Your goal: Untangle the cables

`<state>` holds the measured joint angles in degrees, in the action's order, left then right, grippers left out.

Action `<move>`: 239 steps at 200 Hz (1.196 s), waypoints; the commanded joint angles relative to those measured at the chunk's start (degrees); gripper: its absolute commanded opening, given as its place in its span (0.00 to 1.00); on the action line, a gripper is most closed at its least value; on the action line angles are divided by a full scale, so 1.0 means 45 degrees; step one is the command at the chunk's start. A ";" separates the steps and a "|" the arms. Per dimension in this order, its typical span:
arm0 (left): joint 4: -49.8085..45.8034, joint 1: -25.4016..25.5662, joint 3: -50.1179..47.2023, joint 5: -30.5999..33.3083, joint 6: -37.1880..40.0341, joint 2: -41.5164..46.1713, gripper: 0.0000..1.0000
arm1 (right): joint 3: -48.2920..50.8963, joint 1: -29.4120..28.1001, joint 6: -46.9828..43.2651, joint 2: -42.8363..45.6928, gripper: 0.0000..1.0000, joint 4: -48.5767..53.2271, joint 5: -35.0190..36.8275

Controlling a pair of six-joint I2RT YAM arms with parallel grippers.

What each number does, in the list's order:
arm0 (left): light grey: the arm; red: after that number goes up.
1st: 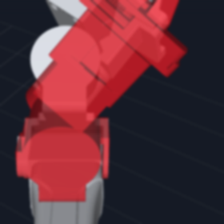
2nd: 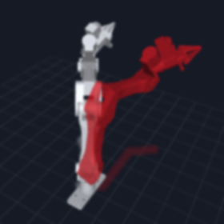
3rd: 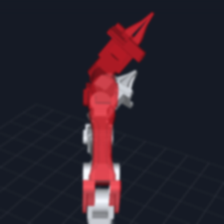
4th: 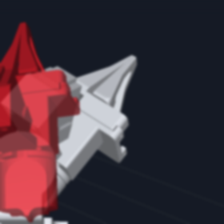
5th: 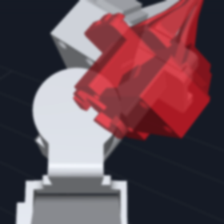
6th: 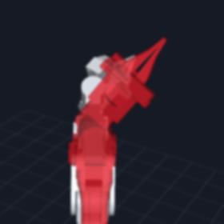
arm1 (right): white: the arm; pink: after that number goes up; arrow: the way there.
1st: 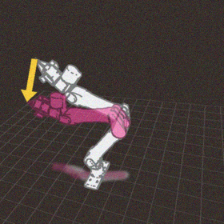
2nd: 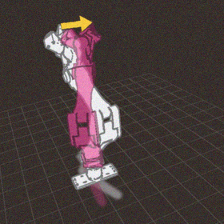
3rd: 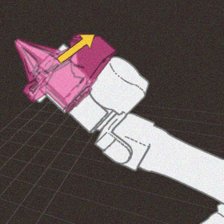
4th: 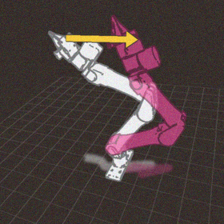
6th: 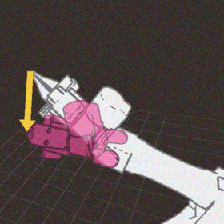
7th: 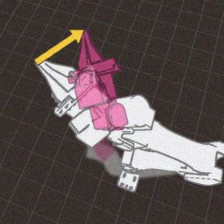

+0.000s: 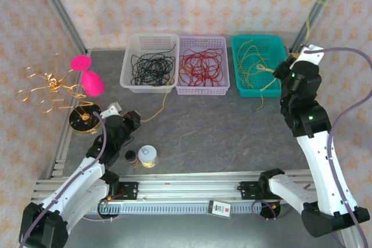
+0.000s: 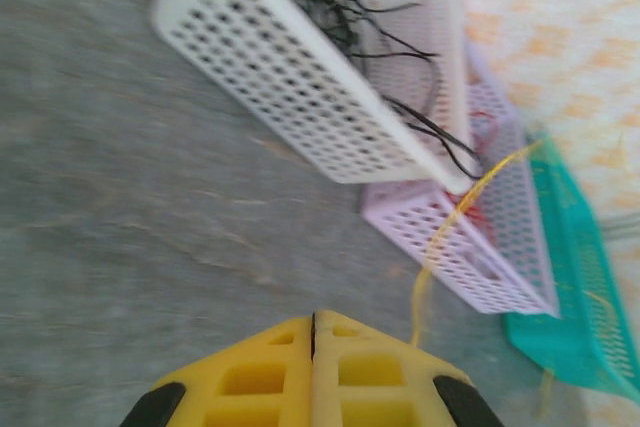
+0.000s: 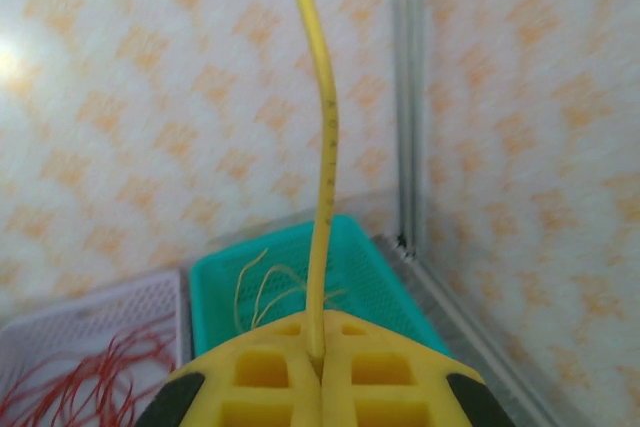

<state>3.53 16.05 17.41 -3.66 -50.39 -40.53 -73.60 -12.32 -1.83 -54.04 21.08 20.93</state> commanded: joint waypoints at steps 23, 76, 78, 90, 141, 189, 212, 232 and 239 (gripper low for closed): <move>-0.1054 -0.1282 0.0550 -0.1449 0.1818 0.0682 0.00 | -0.0492 0.0239 0.0130 0.0164 0.00 -0.0565 -0.1038; -0.1105 -0.1282 0.2730 -0.3573 0.3122 0.0466 0.00 | 0.1659 0.0129 0.2459 -0.0294 0.00 0.0031 -0.9016; -0.1128 -0.1282 0.2835 -0.3633 0.3173 0.0471 0.00 | 0.1969 0.0088 0.2603 -0.0232 0.00 -0.0083 -0.9219; -0.1190 -0.1269 0.3330 -0.4016 0.3451 0.0437 0.00 | 0.3759 -0.0348 0.3359 0.0165 0.00 -0.1061 -1.0152; -0.0519 -0.1249 0.4509 -0.4758 0.3659 -0.0363 0.00 | 0.9923 -0.4109 0.6450 -0.0327 0.00 -0.7136 -0.9404; 0.0804 -0.0870 0.4189 -0.4993 0.3327 -0.1067 0.00 | 1.1098 -0.4548 0.7668 -0.2312 0.17 -0.9785 -0.9188; 0.1090 -0.0586 0.4071 -0.4961 0.3349 -0.1393 0.00 | 1.1189 -0.4548 0.7709 -0.2400 0.25 -0.9116 -0.9123; 0.1354 -0.0340 0.4074 -0.5016 0.3385 -0.1703 0.00 | 1.1177 -0.4552 0.7728 -0.2142 0.33 -0.8244 -0.9290; 0.1417 -0.0254 0.4124 -0.5009 0.3402 -0.1838 0.00 | 1.1070 -0.4548 0.7628 -0.1905 0.36 -0.7717 -0.9213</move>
<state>5.69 13.74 36.16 -25.15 -35.51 -47.55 -23.68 -32.60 32.05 -64.90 -16.56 -21.08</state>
